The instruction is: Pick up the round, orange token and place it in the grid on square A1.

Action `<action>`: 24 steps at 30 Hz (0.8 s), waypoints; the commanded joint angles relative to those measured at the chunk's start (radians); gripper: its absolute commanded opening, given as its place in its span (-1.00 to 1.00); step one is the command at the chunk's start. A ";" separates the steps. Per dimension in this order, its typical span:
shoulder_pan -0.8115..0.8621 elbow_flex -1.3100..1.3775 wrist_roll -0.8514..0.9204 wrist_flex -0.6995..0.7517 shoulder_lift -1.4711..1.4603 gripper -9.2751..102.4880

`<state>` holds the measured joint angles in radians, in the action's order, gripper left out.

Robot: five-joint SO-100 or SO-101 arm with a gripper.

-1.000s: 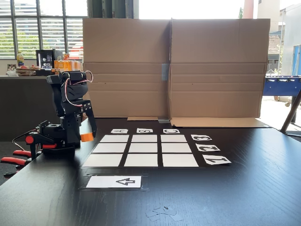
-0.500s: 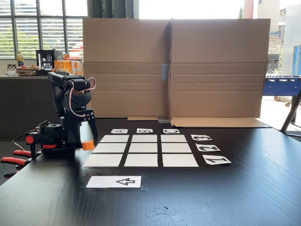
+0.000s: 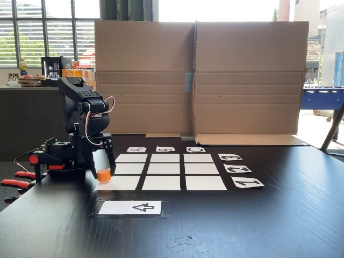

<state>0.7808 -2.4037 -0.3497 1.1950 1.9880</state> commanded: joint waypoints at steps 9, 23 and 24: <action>-0.094 0.040 -0.071 -0.074 -0.040 -0.71; -0.126 0.028 -0.120 -0.150 -0.054 -0.71; -0.124 0.028 -0.120 -0.152 -0.054 -0.71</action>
<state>0.6550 -2.3991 -0.4602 1.0538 1.9359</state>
